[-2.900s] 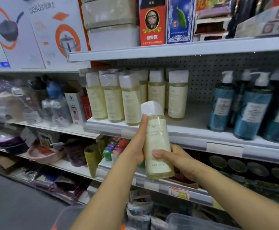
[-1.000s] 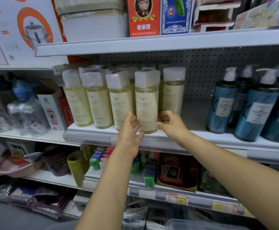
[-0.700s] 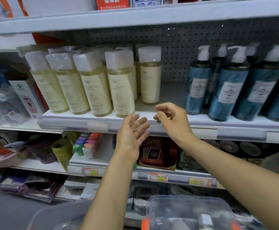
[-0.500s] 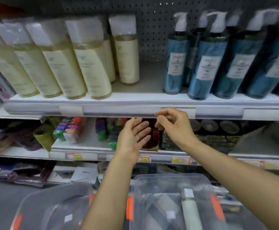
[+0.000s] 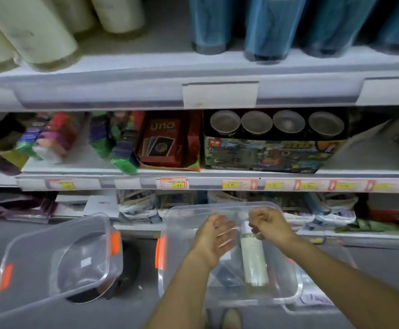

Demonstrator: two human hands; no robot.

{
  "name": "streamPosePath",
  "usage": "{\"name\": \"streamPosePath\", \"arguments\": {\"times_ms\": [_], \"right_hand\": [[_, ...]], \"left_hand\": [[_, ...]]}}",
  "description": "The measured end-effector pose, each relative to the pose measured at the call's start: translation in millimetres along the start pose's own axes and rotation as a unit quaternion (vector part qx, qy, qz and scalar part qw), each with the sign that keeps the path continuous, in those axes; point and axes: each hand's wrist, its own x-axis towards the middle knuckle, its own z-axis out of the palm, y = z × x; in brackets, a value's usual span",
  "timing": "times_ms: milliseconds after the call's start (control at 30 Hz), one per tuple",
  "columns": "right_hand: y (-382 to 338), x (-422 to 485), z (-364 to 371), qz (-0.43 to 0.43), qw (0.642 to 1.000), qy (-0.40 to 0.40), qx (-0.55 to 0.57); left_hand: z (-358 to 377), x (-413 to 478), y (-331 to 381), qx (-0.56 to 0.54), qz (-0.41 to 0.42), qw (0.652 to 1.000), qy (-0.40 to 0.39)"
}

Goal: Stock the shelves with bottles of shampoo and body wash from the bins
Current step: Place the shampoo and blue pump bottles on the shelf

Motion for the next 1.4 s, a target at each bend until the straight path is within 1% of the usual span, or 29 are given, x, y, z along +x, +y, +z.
{"name": "streamPosePath", "arguments": {"times_ms": [167, 267, 367, 467, 600, 800, 900, 1000, 1100, 1167, 1233, 1300, 1400], "right_hand": [[90.7, 33.4, 5.7, 0.167, 0.985, -0.023, -0.023], [127.6, 47.8, 17.4, 0.218, 0.976, -0.022, 0.002], [151.2, 58.6, 32.0, 0.228, 0.974, 0.013, -0.002], [173.0, 72.3, 45.5, 0.215, 0.976, 0.024, -0.020], [194.5, 85.8, 55.9, 0.245, 0.967, 0.042, -0.050], [230.9, 100.9, 69.6, 0.250, 0.966, 0.045, -0.042], [222.5, 99.4, 68.4, 0.252, 0.964, 0.035, -0.072], [219.1, 96.5, 63.1, 0.234, 0.969, 0.033, -0.067], [212.0, 90.3, 58.5, 0.219, 0.976, 0.016, -0.012], [205.9, 84.1, 54.2, 0.241, 0.969, -0.020, 0.048], [195.8, 75.1, 47.7, 0.280, 0.948, -0.070, 0.136], [181.7, 63.1, 41.7, 0.311, 0.915, -0.115, 0.232], [150.7, 45.1, 37.6, 0.313, 0.883, -0.159, 0.311]], "left_hand": [[-10.1, 58.3, -39.2, 0.024, -0.069, 0.997, 0.025], [-13.7, 91.9, -63.0, 0.045, -0.097, 0.994, 0.036], [-17.1, 119.7, -85.6, 0.068, -0.126, 0.988, 0.055], [-21.9, 144.1, -104.2, 0.089, -0.134, 0.985, 0.068], [-24.4, 177.0, -123.6, 0.105, -0.147, 0.980, 0.077], [-23.1, 206.6, -144.1, 0.096, -0.149, 0.984, 0.029], [-24.9, 211.7, -146.9, 0.101, -0.151, 0.983, 0.020], [-26.6, 211.3, -146.7, 0.105, -0.153, 0.983, 0.015], [-27.6, 206.6, -140.8, 0.091, -0.148, 0.985, 0.005], [-29.8, 201.3, -134.7, 0.078, -0.144, 0.986, 0.004], [-32.7, 193.5, -125.8, 0.055, -0.141, 0.989, 0.007], [-36.5, 185.4, -115.3, 0.027, -0.138, 0.990, 0.014], [-38.9, 167.1, -94.6, -0.028, -0.131, 0.991, 0.015]]}}
